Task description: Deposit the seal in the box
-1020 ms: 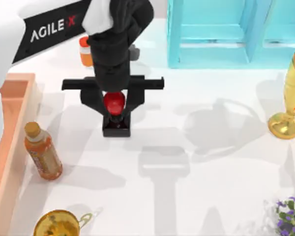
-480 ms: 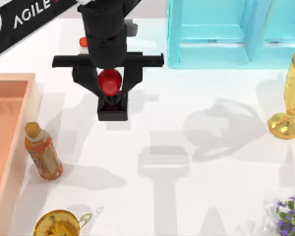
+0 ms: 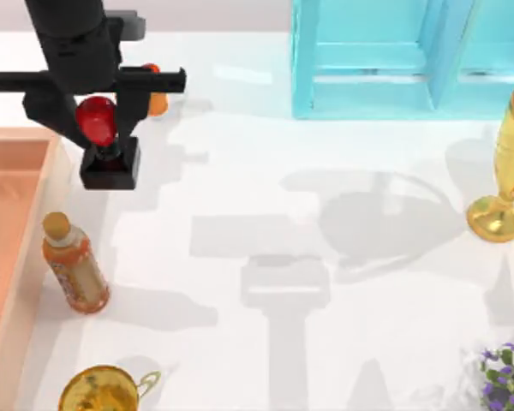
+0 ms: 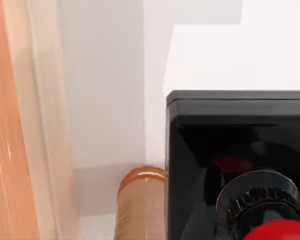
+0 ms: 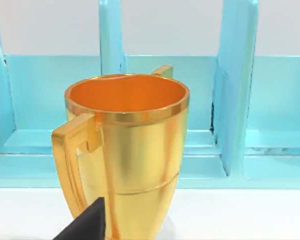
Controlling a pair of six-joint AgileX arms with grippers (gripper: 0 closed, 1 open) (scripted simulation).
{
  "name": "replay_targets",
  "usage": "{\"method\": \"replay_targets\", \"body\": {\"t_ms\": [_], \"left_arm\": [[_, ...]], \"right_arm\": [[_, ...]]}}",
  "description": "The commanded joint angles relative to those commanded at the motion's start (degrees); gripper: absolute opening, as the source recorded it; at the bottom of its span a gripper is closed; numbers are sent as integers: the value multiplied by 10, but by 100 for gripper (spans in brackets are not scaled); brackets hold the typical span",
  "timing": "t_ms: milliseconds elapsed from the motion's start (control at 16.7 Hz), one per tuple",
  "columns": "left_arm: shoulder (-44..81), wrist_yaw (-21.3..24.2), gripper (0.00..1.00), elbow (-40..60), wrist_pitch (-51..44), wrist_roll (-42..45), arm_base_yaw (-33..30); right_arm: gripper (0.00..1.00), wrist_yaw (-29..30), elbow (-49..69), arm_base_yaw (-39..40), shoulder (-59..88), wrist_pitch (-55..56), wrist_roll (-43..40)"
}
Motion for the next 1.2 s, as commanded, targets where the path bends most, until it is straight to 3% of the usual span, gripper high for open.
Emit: {"method": "replay_targets", "body": {"t_ms": [360,540,960,1200], "left_arm": [[-100,-1,0,-96,-6,243,246],[-139,-1,0,-133,-7,316,319],[-150,-3,0,-146,-4,335,336],[-153,-2,0,-203,53,336,337]], "right_arm": [[100,0,0,0,0,0,0],[100,0,0,0,0,0,0],[100,0,0,0,0,0,0],[100,0,0,0,0,0,0]]}}
